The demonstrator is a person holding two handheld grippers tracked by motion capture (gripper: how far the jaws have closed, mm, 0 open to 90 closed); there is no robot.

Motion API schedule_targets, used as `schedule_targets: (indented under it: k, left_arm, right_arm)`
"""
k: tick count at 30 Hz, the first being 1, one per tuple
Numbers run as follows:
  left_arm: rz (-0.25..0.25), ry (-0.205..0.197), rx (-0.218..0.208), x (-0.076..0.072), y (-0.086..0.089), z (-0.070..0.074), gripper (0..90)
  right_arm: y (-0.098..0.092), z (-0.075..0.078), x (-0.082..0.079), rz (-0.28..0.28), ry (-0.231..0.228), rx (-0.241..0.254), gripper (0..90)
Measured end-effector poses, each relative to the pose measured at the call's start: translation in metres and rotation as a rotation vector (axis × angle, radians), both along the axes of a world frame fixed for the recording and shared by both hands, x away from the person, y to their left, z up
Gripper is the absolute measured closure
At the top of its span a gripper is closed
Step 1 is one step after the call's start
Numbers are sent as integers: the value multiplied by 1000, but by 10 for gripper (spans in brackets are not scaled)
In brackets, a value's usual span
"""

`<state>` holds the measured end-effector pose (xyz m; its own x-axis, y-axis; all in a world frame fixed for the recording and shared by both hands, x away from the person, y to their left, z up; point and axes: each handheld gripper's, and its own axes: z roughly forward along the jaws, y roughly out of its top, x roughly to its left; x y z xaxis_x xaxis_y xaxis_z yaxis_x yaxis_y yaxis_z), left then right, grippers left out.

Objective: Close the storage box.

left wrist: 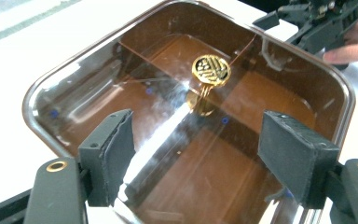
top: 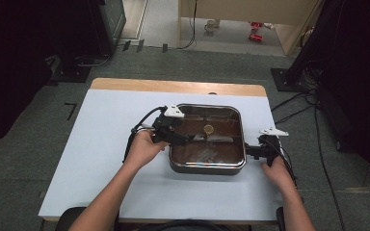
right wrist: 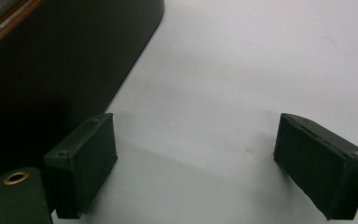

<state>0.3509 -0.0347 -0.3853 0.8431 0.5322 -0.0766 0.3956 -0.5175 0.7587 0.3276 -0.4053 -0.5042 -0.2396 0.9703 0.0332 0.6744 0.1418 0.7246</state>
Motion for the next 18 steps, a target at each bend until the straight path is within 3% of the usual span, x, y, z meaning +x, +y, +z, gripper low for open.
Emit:
schedule_targets:
  k: [5, 13, 18]
  left_arm:
    - [25, 34, -18, -7, 16, -3, 259]
    - [68, 11, -6, -17, 41, -12, 255]
    - [99, 5, -25, -23, 58, -16, 255]
  right_arm:
    - [0, 0, 0, 1, -1, -2, 125]
    - [0, 0, 0, 0, 0, -1, 124]
    - [0, 0, 0, -1, -1, -1, 124]
